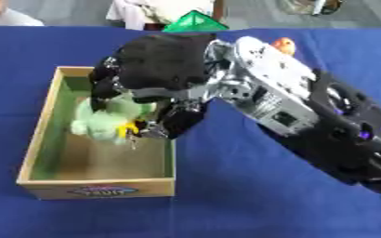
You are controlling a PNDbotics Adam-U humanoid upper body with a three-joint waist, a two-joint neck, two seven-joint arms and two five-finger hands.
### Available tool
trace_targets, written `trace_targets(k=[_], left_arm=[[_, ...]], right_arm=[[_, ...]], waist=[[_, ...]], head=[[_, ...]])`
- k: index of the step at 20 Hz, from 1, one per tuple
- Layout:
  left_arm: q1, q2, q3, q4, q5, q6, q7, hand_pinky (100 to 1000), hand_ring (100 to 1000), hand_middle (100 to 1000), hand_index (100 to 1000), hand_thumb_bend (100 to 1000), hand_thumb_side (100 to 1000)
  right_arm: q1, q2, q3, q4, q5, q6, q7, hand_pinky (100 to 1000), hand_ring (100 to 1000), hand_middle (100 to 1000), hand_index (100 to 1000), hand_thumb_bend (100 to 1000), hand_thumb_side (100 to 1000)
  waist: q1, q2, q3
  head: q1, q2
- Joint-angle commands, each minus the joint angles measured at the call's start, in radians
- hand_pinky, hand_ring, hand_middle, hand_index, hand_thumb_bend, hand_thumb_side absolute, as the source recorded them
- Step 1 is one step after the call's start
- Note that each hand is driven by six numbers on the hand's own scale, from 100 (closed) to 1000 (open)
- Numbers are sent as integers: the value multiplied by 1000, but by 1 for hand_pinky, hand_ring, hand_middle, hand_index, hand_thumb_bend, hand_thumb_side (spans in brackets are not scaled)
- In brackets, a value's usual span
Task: Pick up objects on the table and place them in the box.
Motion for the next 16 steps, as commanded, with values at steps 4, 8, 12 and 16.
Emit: trace_targets(k=[4,8,12,16], left_arm=[[-12,8,0,-15,9,0,-6,750,835,723,768,270,780],[-11,6,0,-15,9,1,-7,750,836,723,768,268,782],[-10,6,0,-15,9,2,-6,751,836,723,768,268,783],[-10,6,1,-15,9,3,-6,751,836,724,768,269,781]], right_arm=[[0,28,17,60,62,-55,18,642,636,582,711,100,110],[12,48,19,94,109,-86,46,714,765,756,818,100,198],[12,48,-8,79,151,-117,38,816,912,894,926,271,349],[13,38,-33,48,184,-123,-5,824,918,891,928,316,371]], waist=[[6,-12,1],[8,-9,1],[9,-9,-2],[8,-10,-4]], head=[[-7,4],[-8,6],[-6,6],[-7,2]])
